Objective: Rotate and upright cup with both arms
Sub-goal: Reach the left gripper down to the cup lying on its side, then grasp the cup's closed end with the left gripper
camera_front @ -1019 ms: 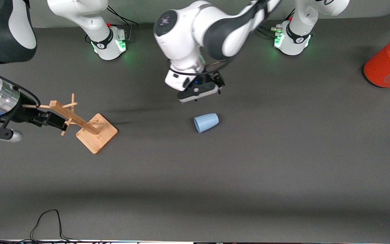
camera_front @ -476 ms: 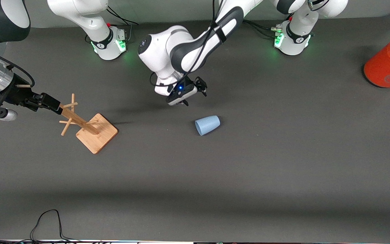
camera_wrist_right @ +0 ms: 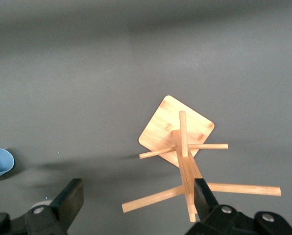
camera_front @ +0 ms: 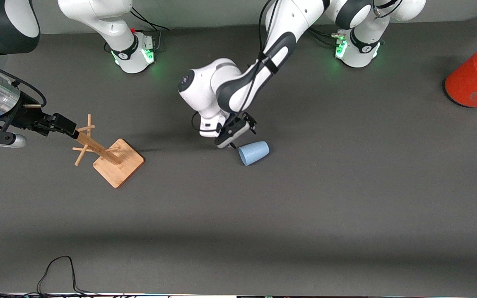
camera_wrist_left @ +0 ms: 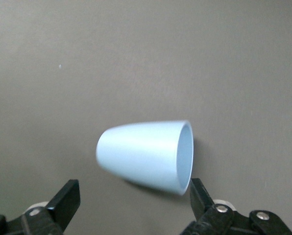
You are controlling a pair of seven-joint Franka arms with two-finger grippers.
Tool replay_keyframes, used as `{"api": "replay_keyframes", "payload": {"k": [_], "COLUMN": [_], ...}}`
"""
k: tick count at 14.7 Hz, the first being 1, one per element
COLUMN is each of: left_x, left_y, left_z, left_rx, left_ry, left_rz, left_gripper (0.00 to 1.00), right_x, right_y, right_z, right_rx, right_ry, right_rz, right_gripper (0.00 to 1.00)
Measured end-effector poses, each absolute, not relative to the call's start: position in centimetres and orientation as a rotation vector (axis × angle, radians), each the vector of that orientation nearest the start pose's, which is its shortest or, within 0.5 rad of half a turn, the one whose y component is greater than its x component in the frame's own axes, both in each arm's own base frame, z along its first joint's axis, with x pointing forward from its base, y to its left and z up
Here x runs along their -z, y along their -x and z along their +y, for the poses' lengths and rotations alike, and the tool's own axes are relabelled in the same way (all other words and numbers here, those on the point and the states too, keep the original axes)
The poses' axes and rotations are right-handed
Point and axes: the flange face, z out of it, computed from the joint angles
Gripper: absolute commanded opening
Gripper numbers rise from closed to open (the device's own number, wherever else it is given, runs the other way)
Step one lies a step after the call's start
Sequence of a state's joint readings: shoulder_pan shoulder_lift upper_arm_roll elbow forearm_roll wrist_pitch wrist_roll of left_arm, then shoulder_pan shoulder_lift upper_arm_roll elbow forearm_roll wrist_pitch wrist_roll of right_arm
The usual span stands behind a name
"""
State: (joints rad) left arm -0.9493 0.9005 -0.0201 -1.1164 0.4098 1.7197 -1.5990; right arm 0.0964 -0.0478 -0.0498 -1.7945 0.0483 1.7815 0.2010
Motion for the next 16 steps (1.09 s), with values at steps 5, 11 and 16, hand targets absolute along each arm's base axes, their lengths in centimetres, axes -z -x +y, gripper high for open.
{"api": "replay_keyframes", "payload": {"k": [5, 11, 16], "left_x": [-22.9, -19.7, -19.5], "left_y": [-47.9, -47.5, -46.5], "left_z": [-56.4, -55.9, -55.9], "left_rx": [0.379, 0.341, 0.289], "left_ry": [2.628, 2.598, 2.574], "left_rz": [-0.74, -0.56, -0.449], "left_gripper": [1.0, 1.0, 1.0], "right_x": [-56.2, -56.6, -57.1], "right_y": [-55.0, -55.4, -56.0], "right_z": [2.5, 2.5, 2.4], "right_rx": [0.04, 0.106, 0.19], "right_ry": [3.104, 3.127, 3.124], "right_rz": [0.245, 0.224, 0.16], "right_gripper": [1.0, 1.0, 1.0]}}
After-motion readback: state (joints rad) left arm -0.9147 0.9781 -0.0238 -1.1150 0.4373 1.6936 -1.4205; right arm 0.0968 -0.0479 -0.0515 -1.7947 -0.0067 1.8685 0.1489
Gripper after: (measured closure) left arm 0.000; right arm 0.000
